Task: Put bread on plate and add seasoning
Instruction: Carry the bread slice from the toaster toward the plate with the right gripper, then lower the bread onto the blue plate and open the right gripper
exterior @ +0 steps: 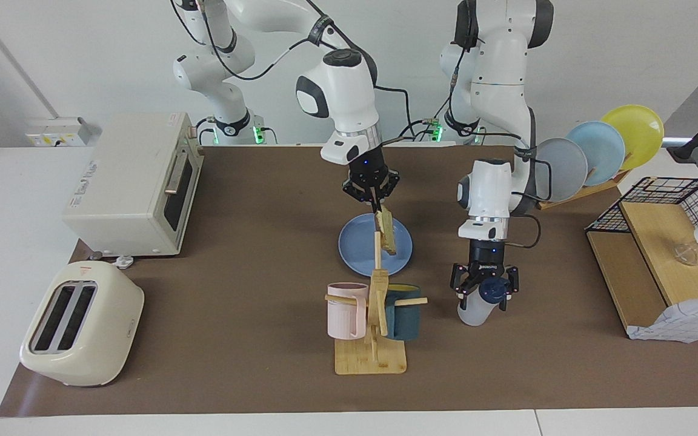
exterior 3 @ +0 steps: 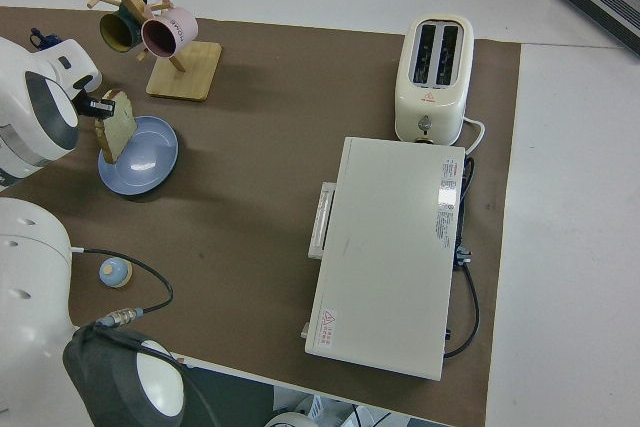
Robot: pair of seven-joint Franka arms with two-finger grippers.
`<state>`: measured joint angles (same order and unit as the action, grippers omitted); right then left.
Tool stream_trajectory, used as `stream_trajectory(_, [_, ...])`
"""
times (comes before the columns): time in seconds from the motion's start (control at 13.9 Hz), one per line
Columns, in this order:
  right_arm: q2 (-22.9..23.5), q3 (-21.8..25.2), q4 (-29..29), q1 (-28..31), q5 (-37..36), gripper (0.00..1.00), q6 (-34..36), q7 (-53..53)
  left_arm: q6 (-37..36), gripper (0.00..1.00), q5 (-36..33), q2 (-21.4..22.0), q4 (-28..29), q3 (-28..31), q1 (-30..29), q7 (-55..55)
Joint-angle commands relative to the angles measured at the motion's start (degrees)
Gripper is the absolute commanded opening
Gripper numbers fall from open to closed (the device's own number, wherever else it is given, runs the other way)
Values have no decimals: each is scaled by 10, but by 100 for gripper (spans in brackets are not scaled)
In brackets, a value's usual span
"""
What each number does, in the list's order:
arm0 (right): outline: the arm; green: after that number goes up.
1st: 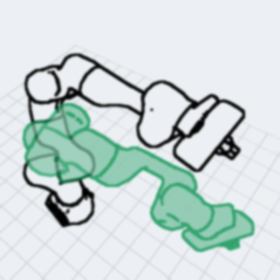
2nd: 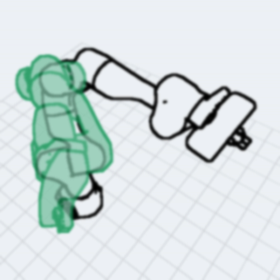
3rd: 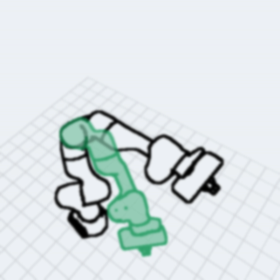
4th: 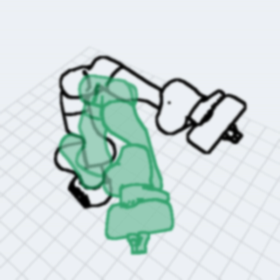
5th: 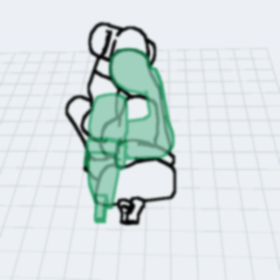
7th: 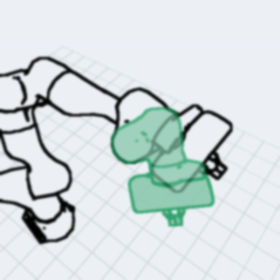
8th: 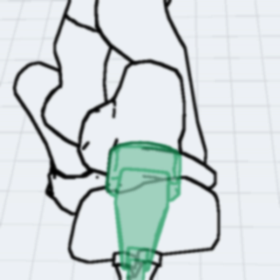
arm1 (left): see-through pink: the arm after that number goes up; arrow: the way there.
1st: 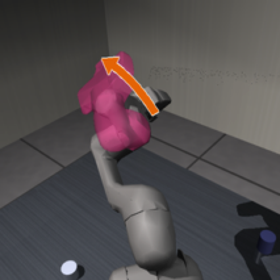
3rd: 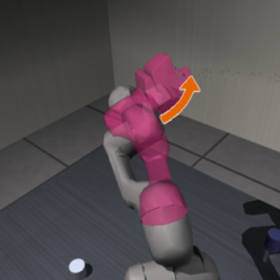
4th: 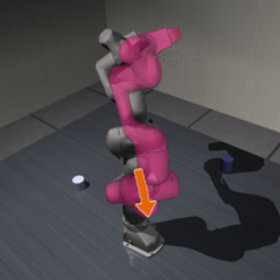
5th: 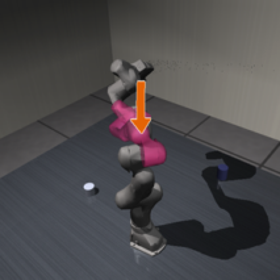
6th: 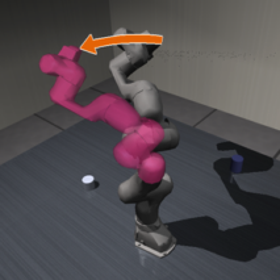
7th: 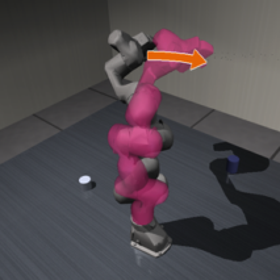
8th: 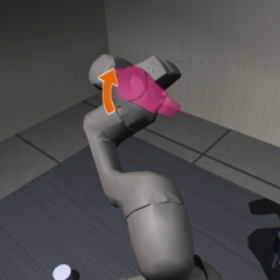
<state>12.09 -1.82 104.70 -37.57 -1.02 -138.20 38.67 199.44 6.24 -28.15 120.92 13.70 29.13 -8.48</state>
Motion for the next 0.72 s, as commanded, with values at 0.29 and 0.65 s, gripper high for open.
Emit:
stream_trajectory(0.29, [-8, 3, 52, -6, 10, 0, -43, -1, 8, 100, 9, -26, -31, 2, -2, -3])
stream_trajectory(0.65, [-31, 3, 124, 1, 10, 0, -96, -4, 11, 86, 8, -26, -16, 1, 0, -4])
